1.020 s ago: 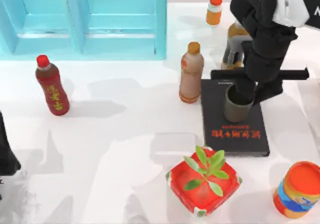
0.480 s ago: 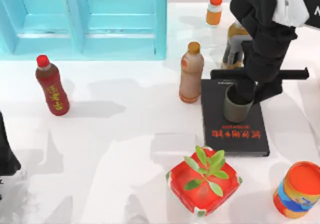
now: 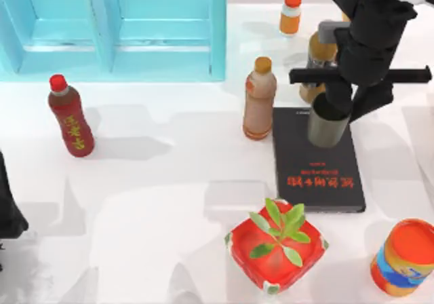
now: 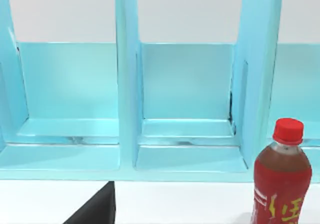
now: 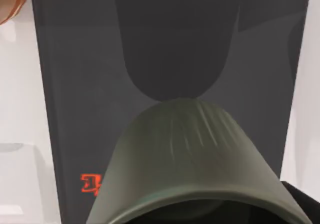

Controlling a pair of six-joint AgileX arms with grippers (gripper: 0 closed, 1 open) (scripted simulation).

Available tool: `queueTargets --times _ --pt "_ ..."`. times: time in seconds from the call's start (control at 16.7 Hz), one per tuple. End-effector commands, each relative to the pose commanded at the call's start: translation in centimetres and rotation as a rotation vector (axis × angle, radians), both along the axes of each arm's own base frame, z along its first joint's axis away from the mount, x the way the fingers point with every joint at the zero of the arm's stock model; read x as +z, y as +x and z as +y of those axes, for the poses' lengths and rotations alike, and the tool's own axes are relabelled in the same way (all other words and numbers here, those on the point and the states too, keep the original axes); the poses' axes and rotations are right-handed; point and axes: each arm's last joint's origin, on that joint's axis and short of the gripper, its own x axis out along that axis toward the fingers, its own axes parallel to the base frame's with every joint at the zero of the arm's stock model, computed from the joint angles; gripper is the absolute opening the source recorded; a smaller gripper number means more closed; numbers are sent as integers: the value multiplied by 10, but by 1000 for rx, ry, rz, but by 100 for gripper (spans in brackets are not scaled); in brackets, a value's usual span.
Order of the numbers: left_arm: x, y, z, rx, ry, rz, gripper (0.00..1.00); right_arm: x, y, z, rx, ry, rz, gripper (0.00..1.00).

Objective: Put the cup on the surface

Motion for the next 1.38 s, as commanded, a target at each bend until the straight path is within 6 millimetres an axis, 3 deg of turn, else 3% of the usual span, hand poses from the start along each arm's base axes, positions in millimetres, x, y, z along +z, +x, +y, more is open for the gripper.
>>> queueTargets --times 0.24,0.36,0.54,0.72,0.84,1.2,1.38 --pt "0 0 0 0 0 0 100 -2 0 2 0 -1 4 0" --pt "0 0 0 0 0 0 100 5 -4 17 -1 -1 -6 0" --pt "0 0 0 0 0 0 100 22 -17 61 -3 1 -29 0" --pt "0 0 0 0 0 0 100 34 -43 113 0 -6 -34 0" --pt "0 0 0 0 0 0 100 38 -57 135 0 -11 -35 0" --pt "0 0 0 0 0 0 100 39 -61 140 -4 -10 -34 0" --pt "0 0 0 0 0 0 100 21 -60 144 -2 -9 -36 0"
